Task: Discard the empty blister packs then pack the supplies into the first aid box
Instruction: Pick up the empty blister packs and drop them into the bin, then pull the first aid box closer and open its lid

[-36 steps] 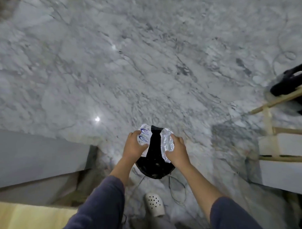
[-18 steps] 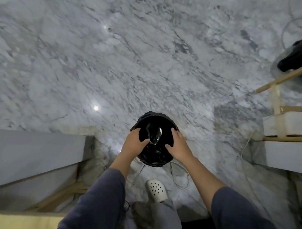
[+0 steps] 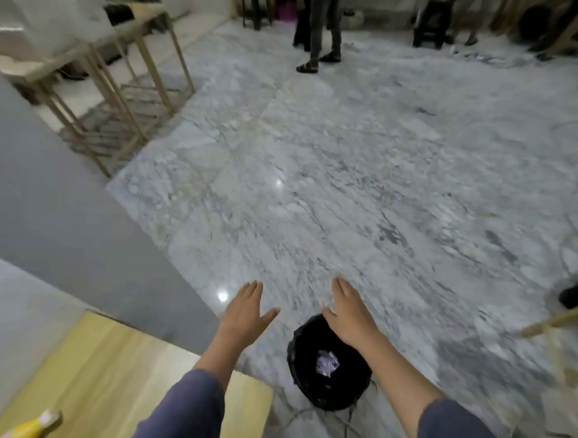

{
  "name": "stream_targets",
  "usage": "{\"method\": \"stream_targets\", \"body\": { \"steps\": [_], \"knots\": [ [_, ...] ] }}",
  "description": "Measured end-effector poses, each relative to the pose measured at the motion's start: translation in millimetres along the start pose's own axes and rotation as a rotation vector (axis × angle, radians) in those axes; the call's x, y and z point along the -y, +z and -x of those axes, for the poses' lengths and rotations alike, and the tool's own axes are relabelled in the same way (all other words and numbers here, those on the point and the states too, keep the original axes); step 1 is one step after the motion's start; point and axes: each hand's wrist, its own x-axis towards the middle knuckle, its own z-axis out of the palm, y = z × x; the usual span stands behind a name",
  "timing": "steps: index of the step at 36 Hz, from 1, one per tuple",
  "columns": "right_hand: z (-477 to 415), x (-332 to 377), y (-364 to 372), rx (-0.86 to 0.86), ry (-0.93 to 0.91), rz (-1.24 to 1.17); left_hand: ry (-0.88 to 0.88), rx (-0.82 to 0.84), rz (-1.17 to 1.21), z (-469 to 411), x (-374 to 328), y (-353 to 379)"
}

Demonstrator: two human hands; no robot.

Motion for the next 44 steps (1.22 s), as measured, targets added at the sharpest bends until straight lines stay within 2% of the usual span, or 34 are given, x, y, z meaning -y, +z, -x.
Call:
{"method": "stream_targets", "body": {
  "steps": [8, 12, 19, 26, 33, 39, 44],
  "knots": [
    [44, 130, 2, -0.052, -0.249, 0.061, -0.113, -0.324, 0.027, 110, 71, -78],
    [75, 197, 24, -0.008, -0.365, 0.092, -0.179, -0.466, 0.050, 175, 117, -94],
    [134, 304, 99, 0.032, -0.665, 0.141, -0.380, -0.590, 0.076, 307, 205, -91],
    [209, 380, 195, 0.158, -0.934, 0.139, -0.593, -0.672, 0.163, 440, 280, -57],
    [281, 416, 273, 0.284, -1.215, 0.192, -0.698, -0.715, 0.258, 553, 329, -1],
    [314, 430, 325, 0.304, -1.406, 0.342, -0.745, -0.638, 0.315, 602, 358, 49],
    [311, 434, 361, 0.163, -1.551, 0.496, -0.733, -0.617, 0.299, 602, 369, 68]
  ]
}}
